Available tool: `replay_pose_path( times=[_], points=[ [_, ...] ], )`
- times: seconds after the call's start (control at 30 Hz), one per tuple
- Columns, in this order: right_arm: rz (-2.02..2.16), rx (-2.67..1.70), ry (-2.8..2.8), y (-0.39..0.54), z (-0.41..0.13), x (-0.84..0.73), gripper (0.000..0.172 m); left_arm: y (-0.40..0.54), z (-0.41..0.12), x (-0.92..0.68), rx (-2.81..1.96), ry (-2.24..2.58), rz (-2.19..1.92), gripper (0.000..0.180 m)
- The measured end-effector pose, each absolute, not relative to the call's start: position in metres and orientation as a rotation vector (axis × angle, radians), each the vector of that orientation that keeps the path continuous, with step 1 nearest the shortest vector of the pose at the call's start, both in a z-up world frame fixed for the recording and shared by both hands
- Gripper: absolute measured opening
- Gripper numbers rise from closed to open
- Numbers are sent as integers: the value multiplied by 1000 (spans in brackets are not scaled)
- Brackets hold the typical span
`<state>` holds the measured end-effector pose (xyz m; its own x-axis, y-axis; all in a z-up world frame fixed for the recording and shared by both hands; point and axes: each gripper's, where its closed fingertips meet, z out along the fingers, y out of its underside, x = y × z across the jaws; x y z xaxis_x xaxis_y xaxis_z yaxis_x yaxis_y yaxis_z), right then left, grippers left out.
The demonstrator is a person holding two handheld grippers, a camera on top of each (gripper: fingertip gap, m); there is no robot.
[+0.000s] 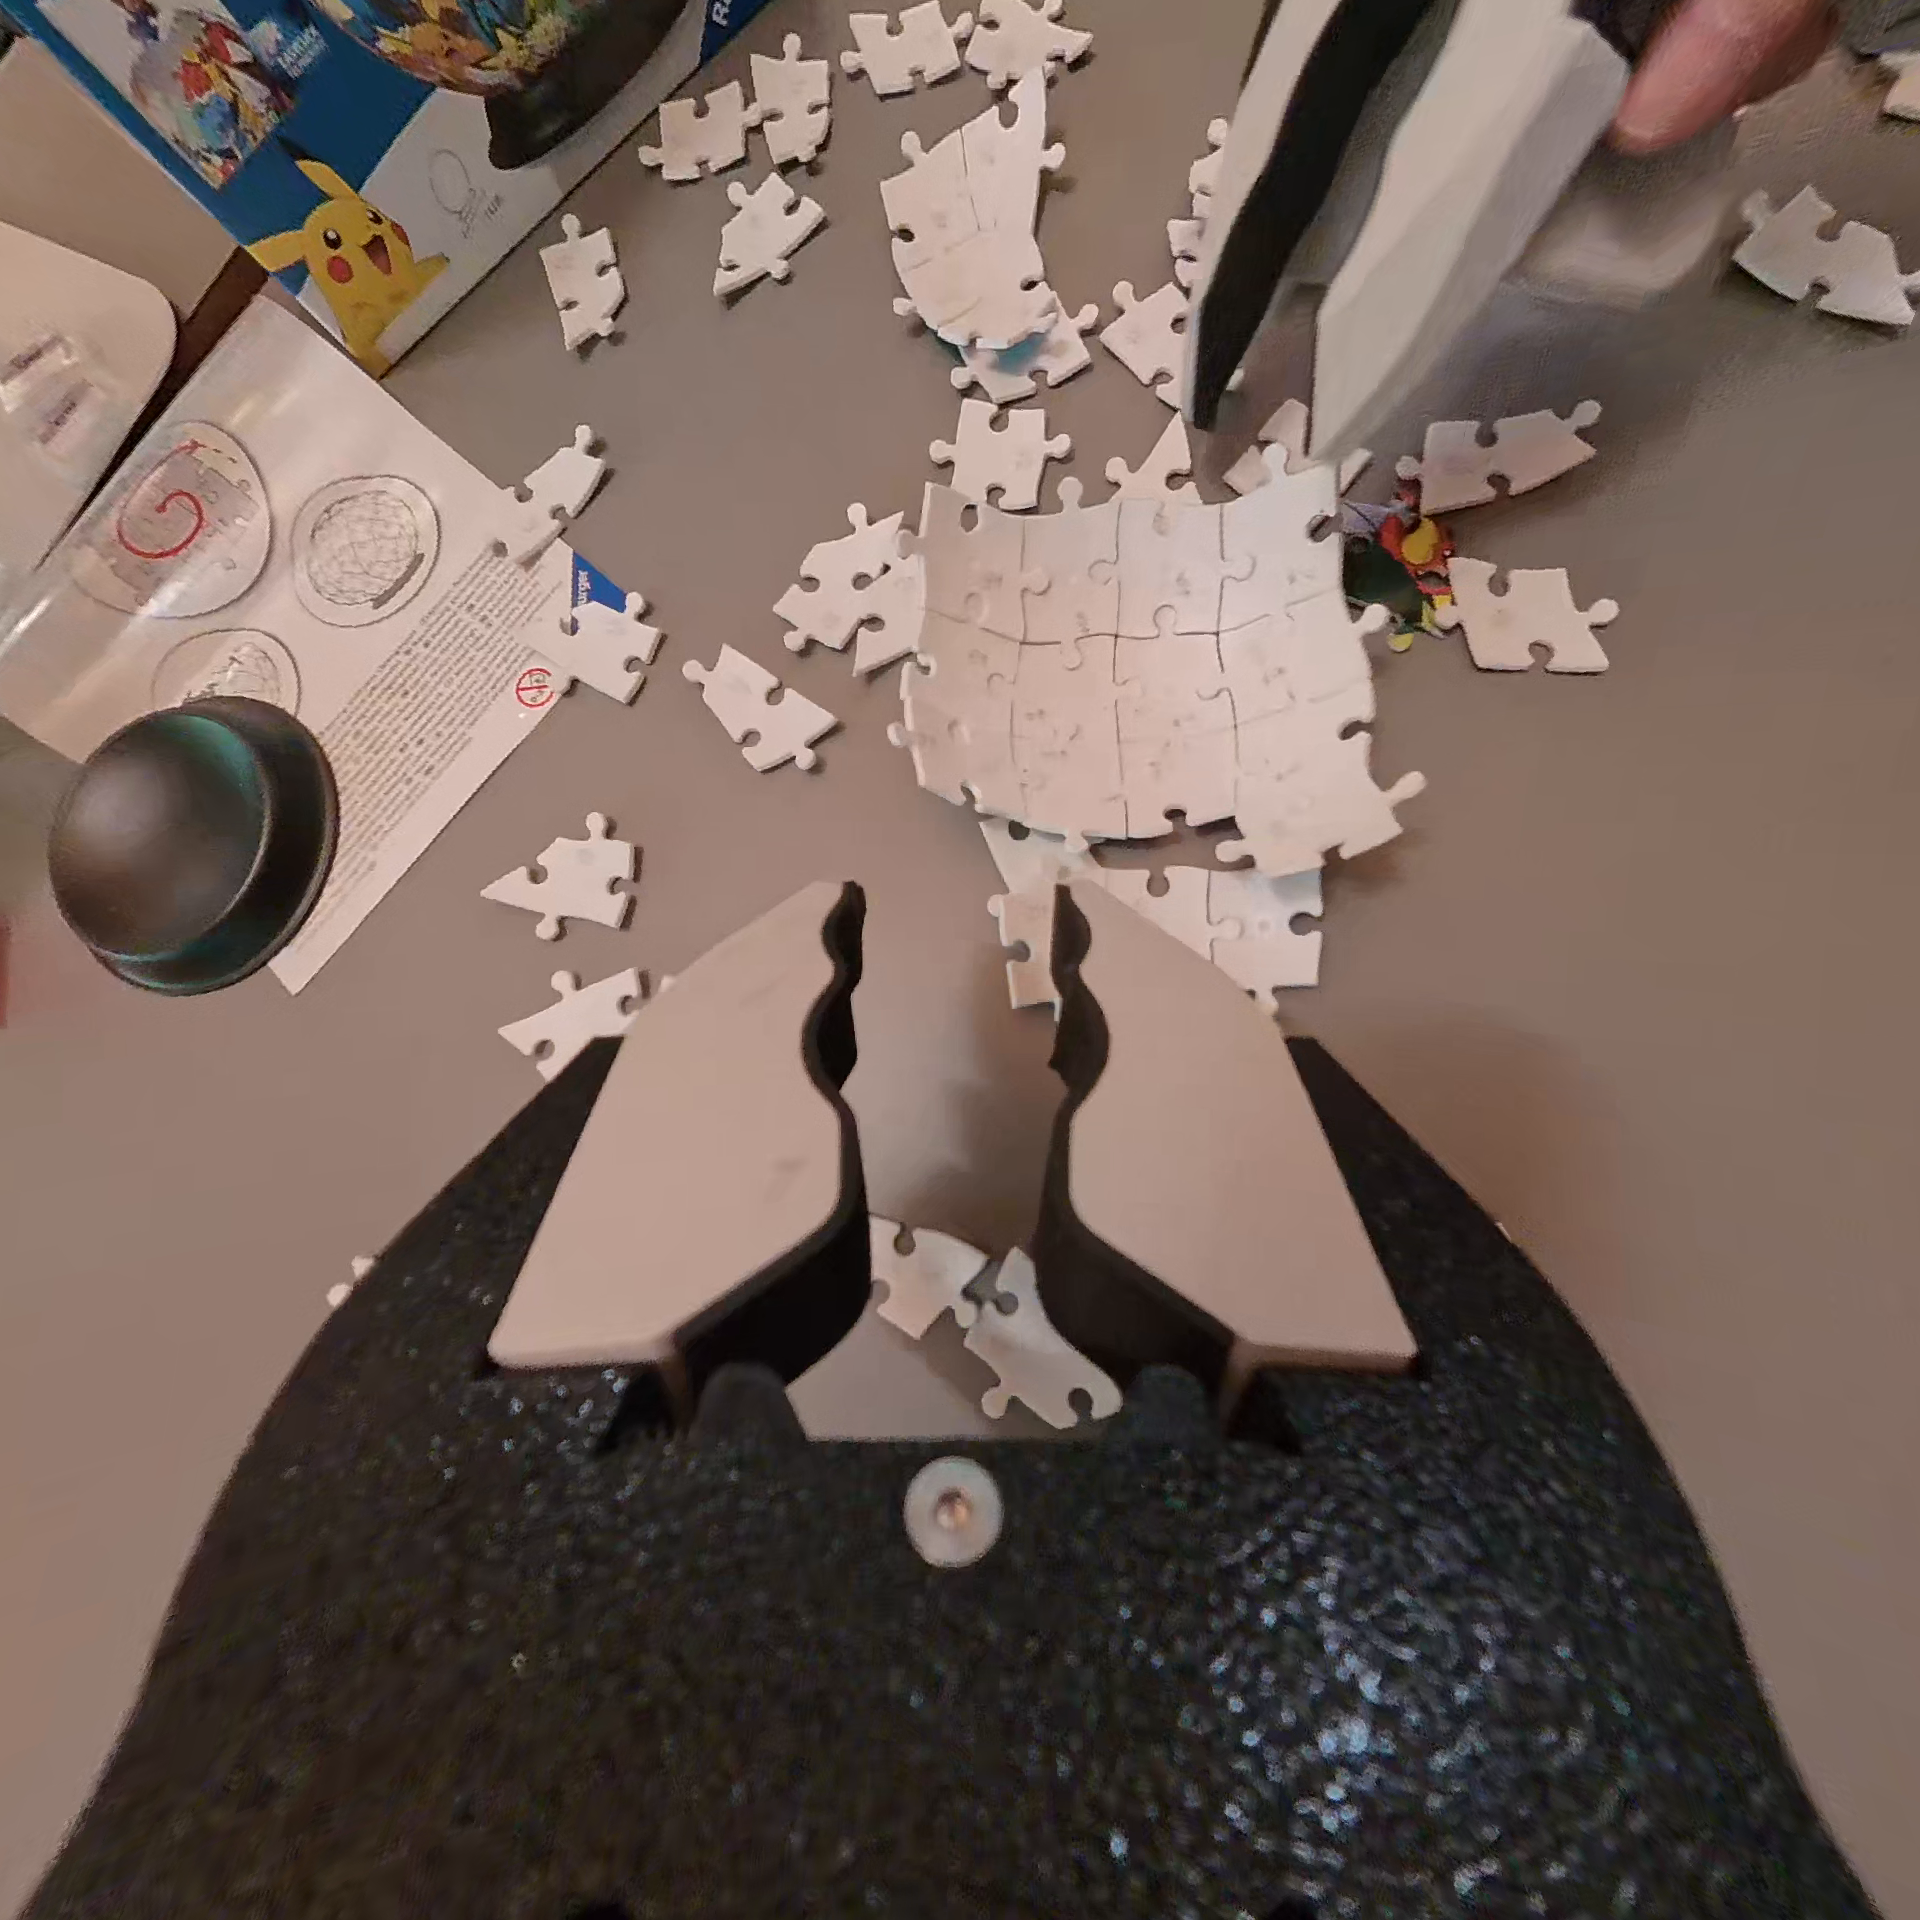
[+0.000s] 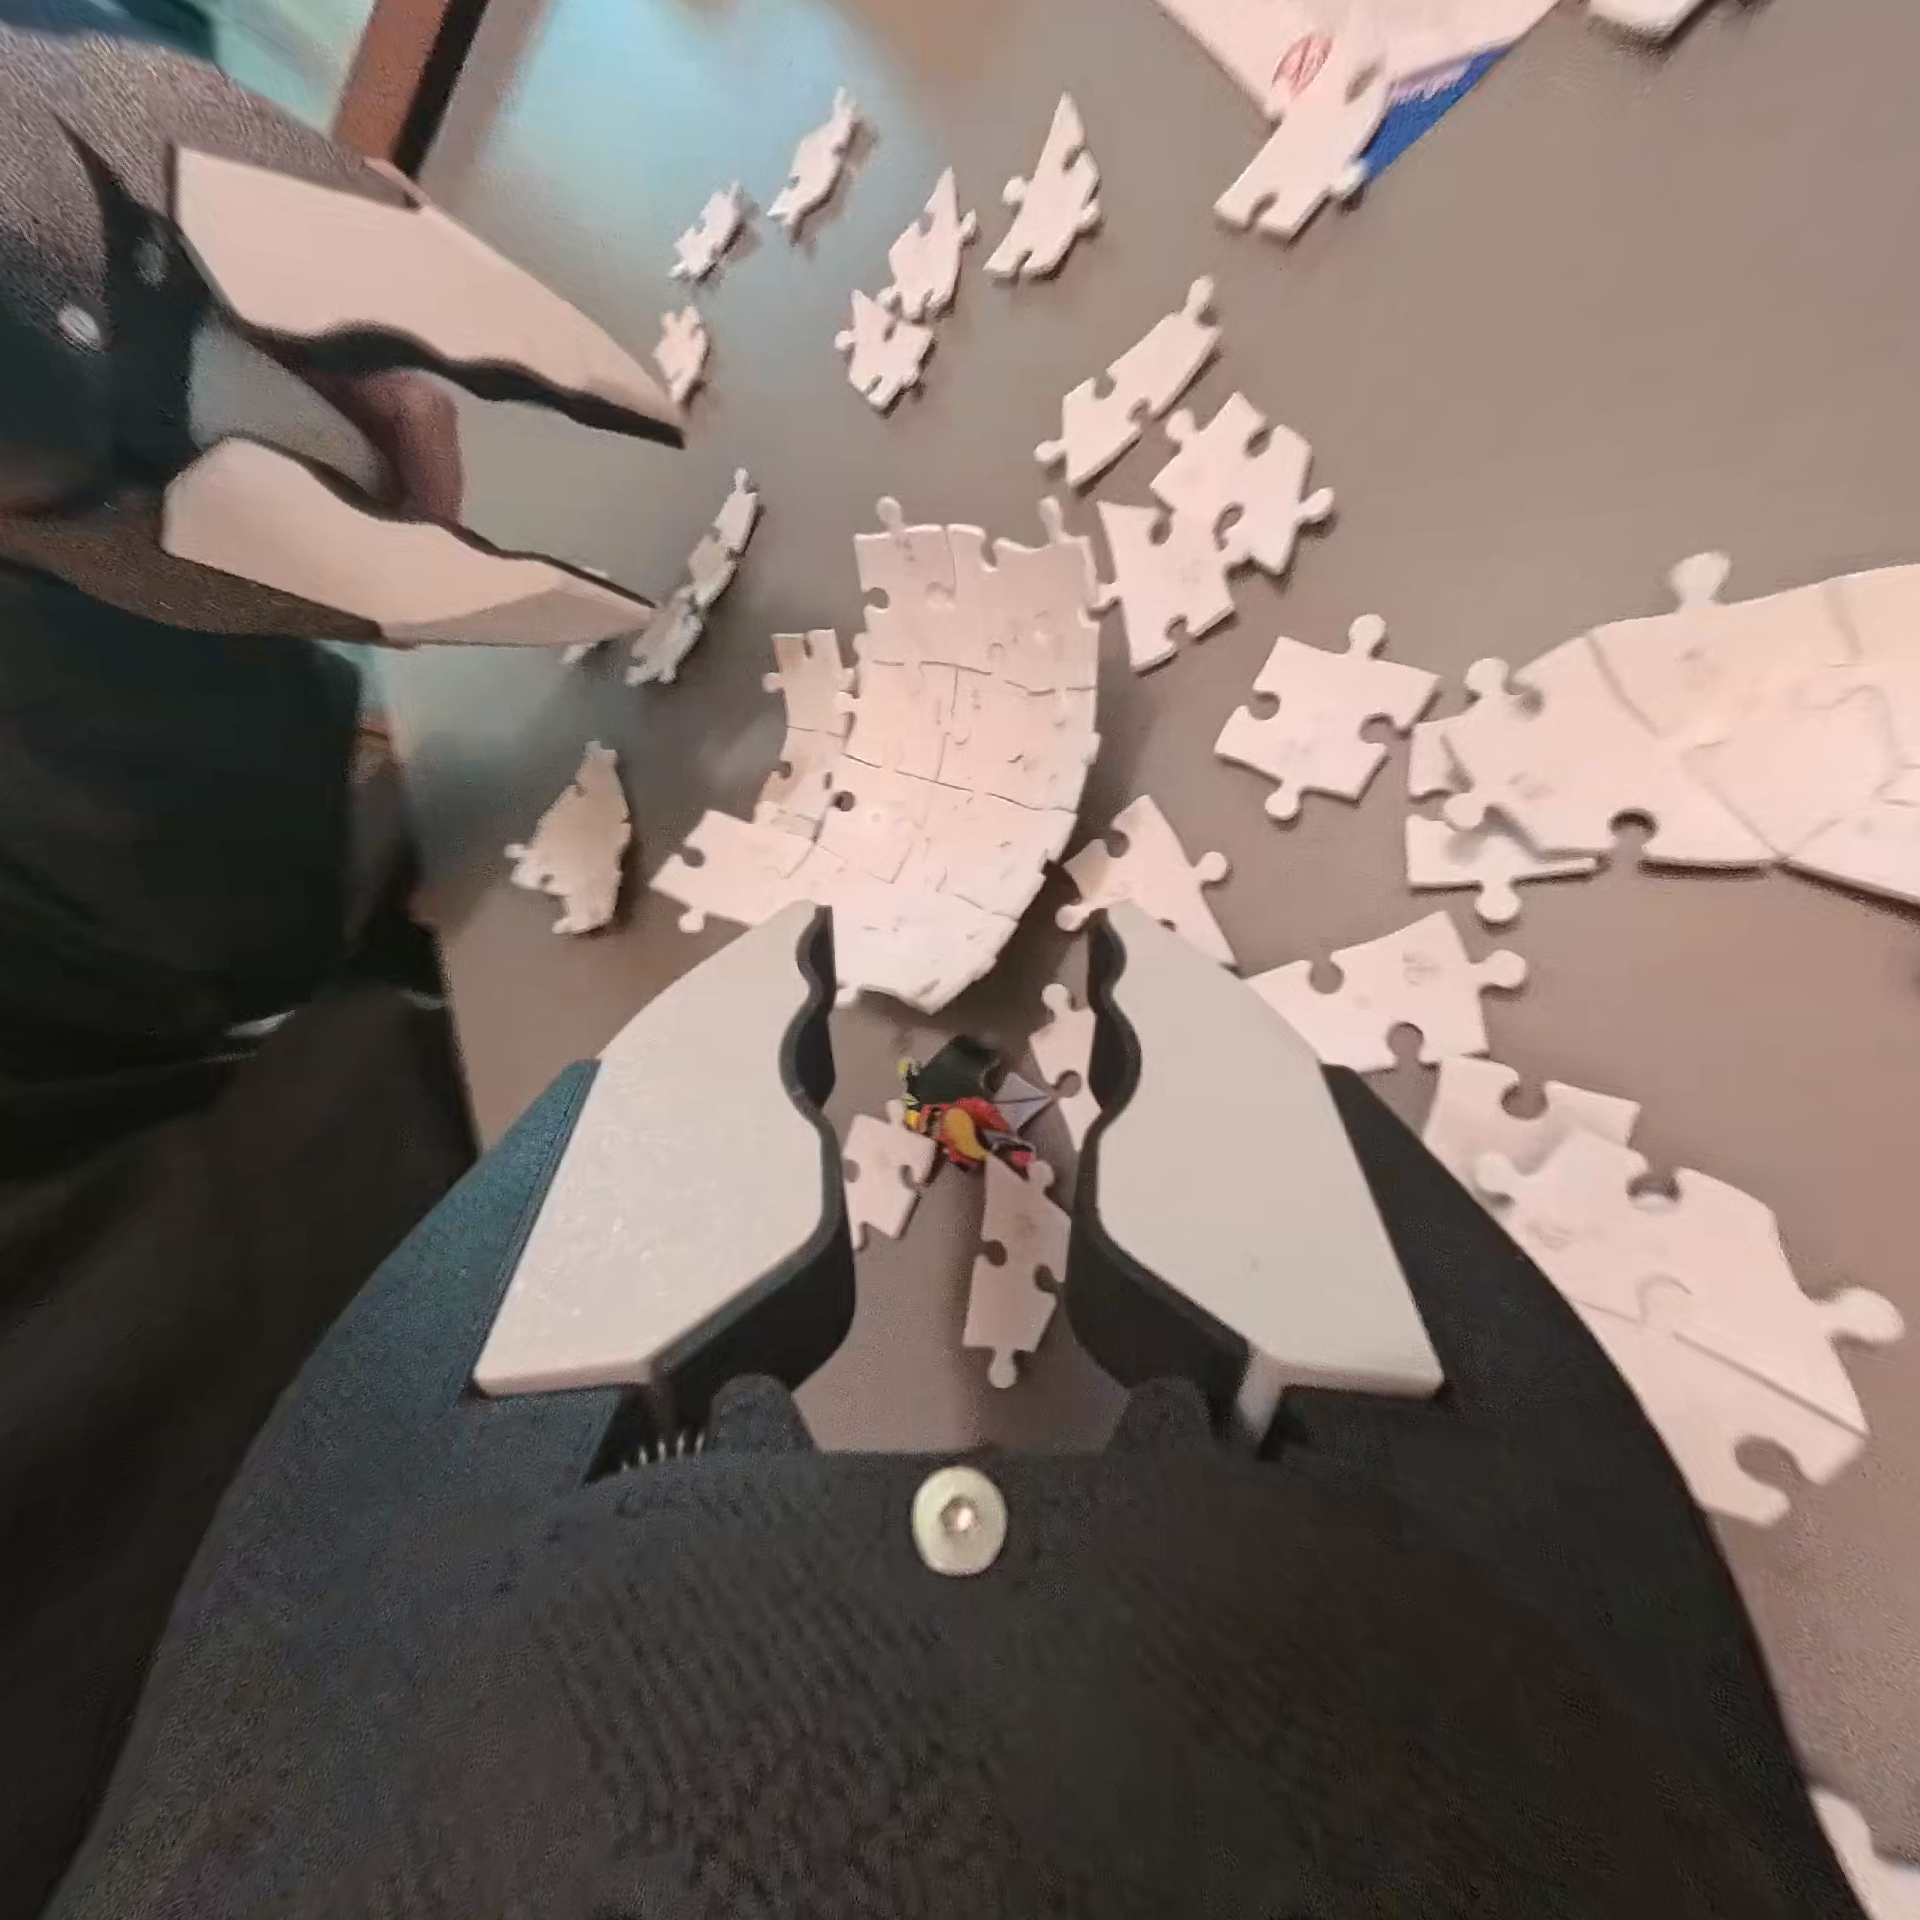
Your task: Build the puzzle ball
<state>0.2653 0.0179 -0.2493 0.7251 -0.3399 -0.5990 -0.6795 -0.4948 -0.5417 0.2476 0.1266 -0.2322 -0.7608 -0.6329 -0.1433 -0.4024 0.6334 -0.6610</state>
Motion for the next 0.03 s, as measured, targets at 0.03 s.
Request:
replay_pose_path(
  times=[0.03],
  points=[
    [589,-2132,760,20,-249,265,44,126,-233,247,-829,2495,-881,32]
  ],
)
